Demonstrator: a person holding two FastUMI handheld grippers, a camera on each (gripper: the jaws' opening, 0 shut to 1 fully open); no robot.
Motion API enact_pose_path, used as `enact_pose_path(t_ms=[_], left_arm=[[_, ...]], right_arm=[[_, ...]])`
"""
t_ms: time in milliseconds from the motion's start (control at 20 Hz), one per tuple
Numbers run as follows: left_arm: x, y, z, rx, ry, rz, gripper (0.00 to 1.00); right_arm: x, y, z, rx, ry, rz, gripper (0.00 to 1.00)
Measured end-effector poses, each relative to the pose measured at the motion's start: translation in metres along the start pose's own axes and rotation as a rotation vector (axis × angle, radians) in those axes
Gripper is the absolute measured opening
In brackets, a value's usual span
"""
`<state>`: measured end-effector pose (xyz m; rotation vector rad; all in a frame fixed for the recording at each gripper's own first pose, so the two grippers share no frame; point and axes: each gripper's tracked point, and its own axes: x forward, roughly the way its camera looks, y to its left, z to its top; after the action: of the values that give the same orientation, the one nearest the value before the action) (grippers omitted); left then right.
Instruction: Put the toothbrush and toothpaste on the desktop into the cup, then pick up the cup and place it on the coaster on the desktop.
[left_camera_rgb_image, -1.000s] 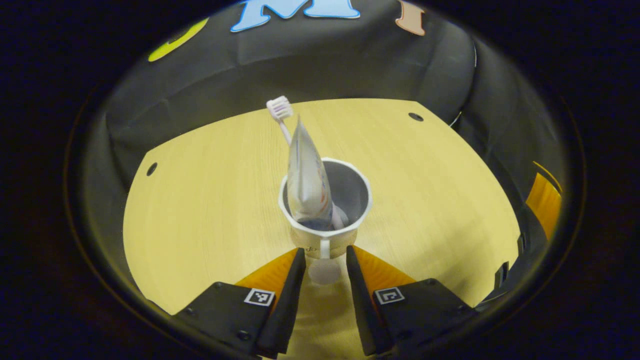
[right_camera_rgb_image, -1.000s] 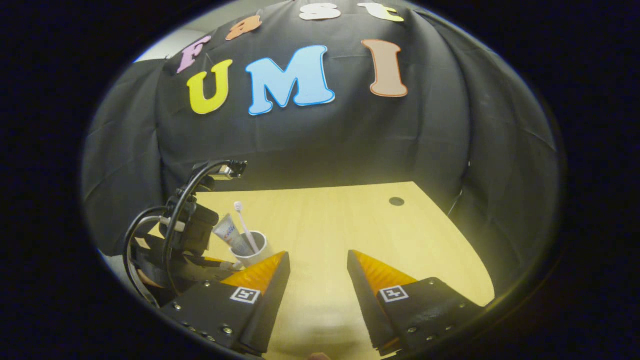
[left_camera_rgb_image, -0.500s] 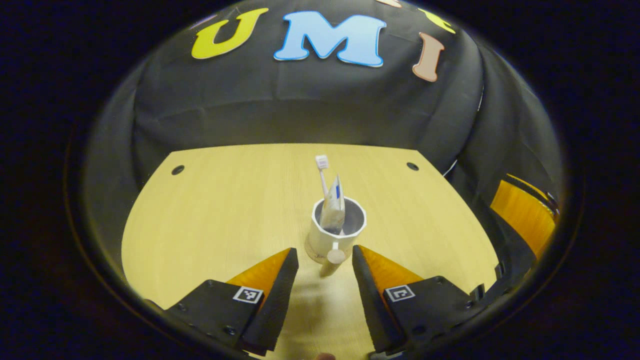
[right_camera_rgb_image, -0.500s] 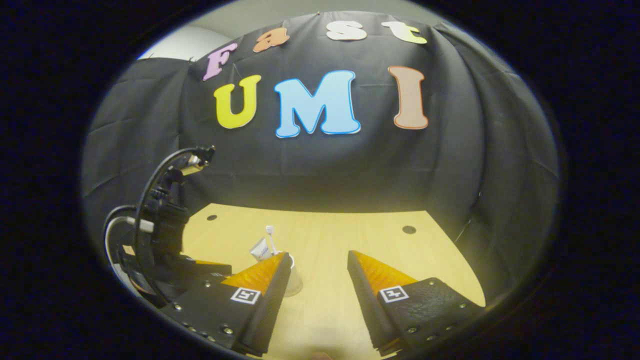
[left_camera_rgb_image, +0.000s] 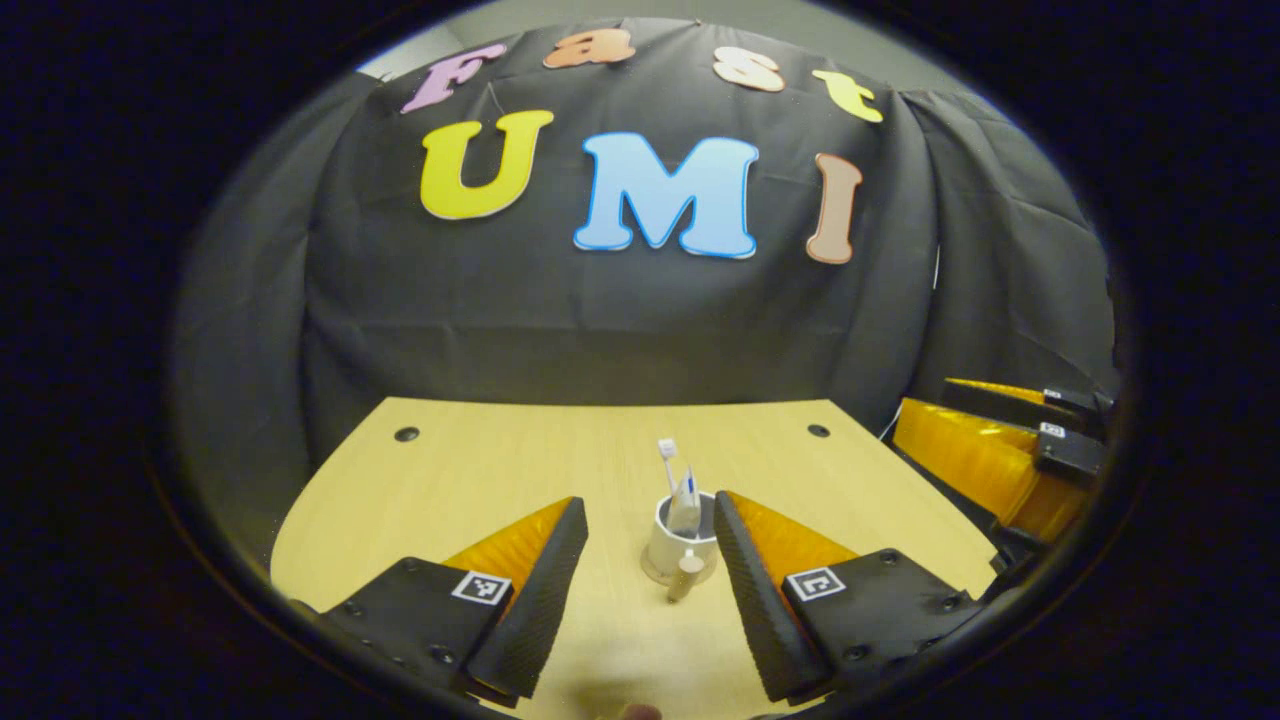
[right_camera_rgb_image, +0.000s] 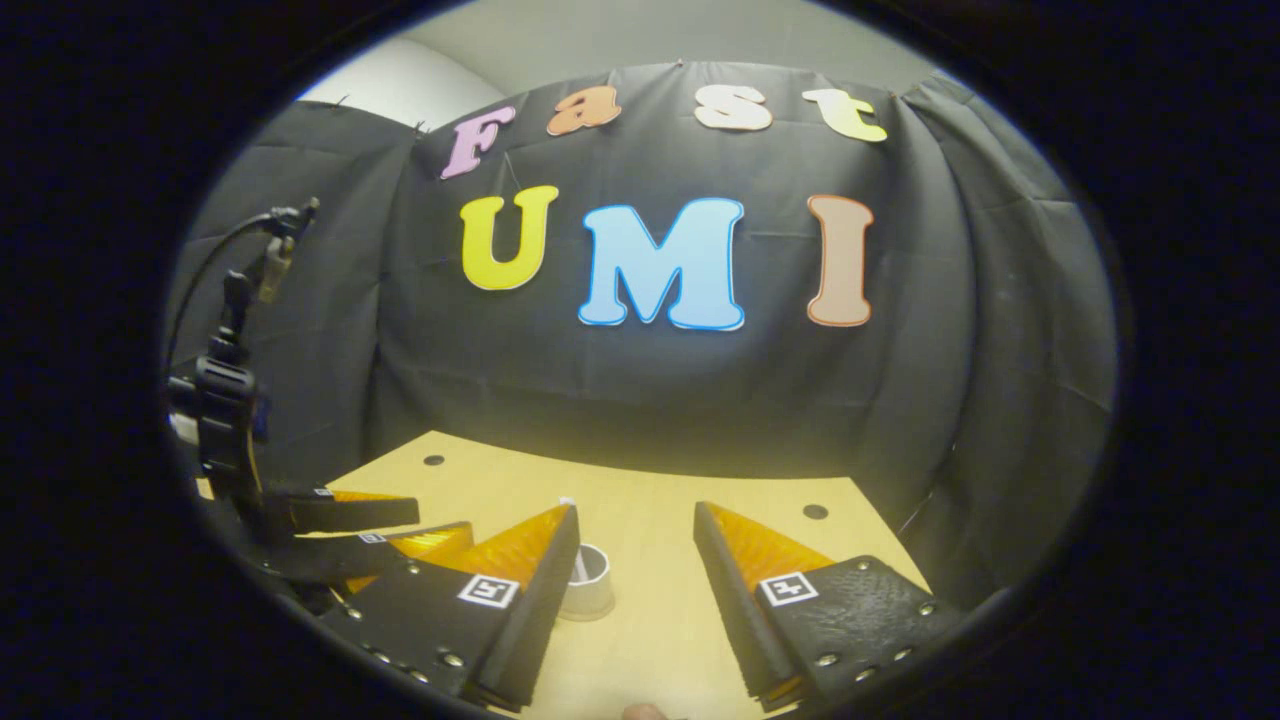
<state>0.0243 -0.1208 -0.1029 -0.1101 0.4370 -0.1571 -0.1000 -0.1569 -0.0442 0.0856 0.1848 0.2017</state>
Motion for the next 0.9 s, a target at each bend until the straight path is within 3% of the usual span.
enact_pose_path(t_ms=[50,150,200,250,550,600,650,700,900], left_arm=[[-0.005,0.0,0.005,0.008,-0.029,-0.005,0.85],[-0.015,0.005,0.016,0.03,-0.089,-0.002,0.91],[-0.019,0.006,0.021,0.039,-0.11,-0.005,0.79],[-0.022,0.009,0.024,0.046,-0.129,-0.001,0.91],[-0.031,0.025,0.029,0.053,-0.185,0.019,0.91],[-0.033,0.026,0.03,0.054,-0.193,0.015,0.79],[-0.033,0.026,0.03,0.055,-0.197,0.018,0.78],[-0.032,0.026,0.03,0.055,-0.196,0.012,0.91],[-0.032,0.025,0.035,0.066,-0.214,0.01,0.84]], right_arm=[[0.0,0.001,0.0,0.0,0.0,-0.011,0.8],[-0.001,0.007,0.001,0.006,0.004,-0.019,0.8],[-0.001,0.009,0.002,0.006,0.006,-0.024,0.8],[-0.002,0.009,0.002,0.006,0.007,-0.032,0.8],[0.001,0.017,-0.003,0.022,0.018,-0.058,0.8],[0.0,0.018,-0.003,0.021,0.018,-0.06,0.8],[-0.001,0.016,-0.004,0.019,0.016,-0.066,0.8],[-0.002,0.016,-0.002,0.019,0.011,-0.071,0.8],[-0.005,0.015,0.002,0.028,-0.01,-0.084,0.8]])
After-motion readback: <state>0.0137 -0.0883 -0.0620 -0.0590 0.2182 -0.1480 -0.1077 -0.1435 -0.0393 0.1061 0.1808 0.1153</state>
